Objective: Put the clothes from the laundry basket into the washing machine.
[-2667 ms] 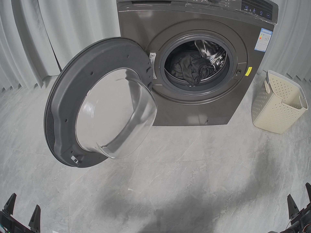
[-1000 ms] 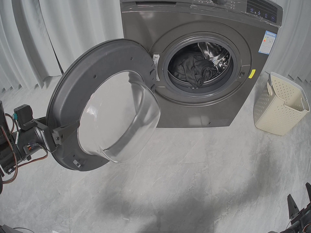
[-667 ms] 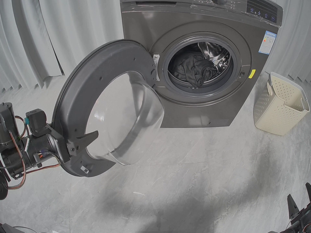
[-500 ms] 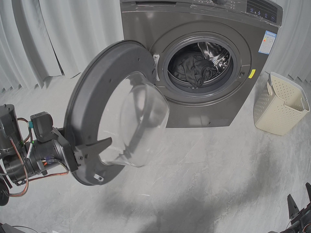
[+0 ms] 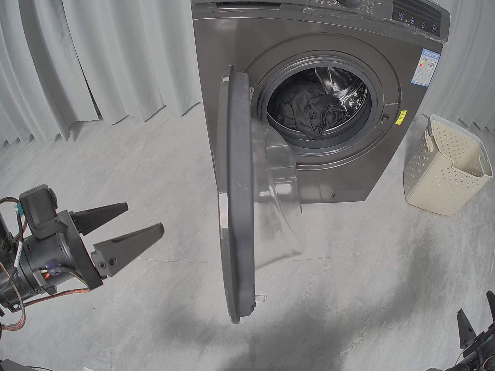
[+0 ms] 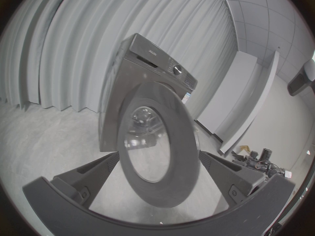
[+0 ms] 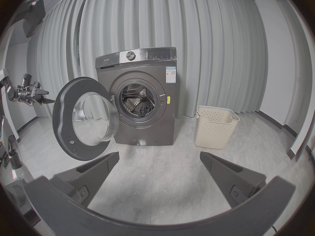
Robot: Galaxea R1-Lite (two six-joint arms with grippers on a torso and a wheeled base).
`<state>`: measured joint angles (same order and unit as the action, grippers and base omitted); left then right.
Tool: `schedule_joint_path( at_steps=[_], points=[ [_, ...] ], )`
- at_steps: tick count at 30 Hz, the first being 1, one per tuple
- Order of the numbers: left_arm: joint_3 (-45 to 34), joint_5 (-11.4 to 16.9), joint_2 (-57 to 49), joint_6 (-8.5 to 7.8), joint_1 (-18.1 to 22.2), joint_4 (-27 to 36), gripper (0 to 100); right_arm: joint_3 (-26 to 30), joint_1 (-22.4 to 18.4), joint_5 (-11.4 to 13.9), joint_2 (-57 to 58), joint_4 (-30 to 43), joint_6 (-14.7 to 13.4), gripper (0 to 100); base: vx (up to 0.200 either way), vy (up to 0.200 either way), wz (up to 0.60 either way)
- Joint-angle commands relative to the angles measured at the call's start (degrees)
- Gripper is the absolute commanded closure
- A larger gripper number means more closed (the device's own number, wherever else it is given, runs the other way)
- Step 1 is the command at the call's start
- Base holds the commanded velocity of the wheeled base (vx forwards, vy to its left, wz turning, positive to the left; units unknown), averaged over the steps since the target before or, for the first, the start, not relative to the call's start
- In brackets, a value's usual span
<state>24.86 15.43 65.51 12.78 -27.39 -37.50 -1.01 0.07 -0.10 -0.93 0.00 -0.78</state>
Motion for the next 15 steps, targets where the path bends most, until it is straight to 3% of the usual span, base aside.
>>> schedule_joint_path(
  at_steps=[1,3,5,11,15],
  points=[
    [1.0,-1.0,4.4,-2.23,3.0,-0.7,0,1.0,0.0,0.0,0.4,0.0,0.0,0,0.000,0.000,0.00],
    [2.7,-2.2,8.2,-3.64,2.7,-0.8,0,1.0,0.0,0.0,0.4,0.0,0.0,0,0.000,0.000,0.00],
    [4.8,-2.8,12.8,-3.90,2.2,-1.4,0,1.0,0.0,0.0,0.4,0.0,0.0,0,0.000,0.000,0.00],
    [9.8,-4.5,22.8,-3.11,0.5,-9.7,0,1.0,0.0,0.0,0.4,0.0,0.0,0,0.000,0.000,0.00],
    [16.3,-8.1,31.3,-2.05,-3.5,-14.4,0,1.0,0.0,0.0,0.4,0.0,0.0,0,0.000,0.000,0.00]
  ],
)
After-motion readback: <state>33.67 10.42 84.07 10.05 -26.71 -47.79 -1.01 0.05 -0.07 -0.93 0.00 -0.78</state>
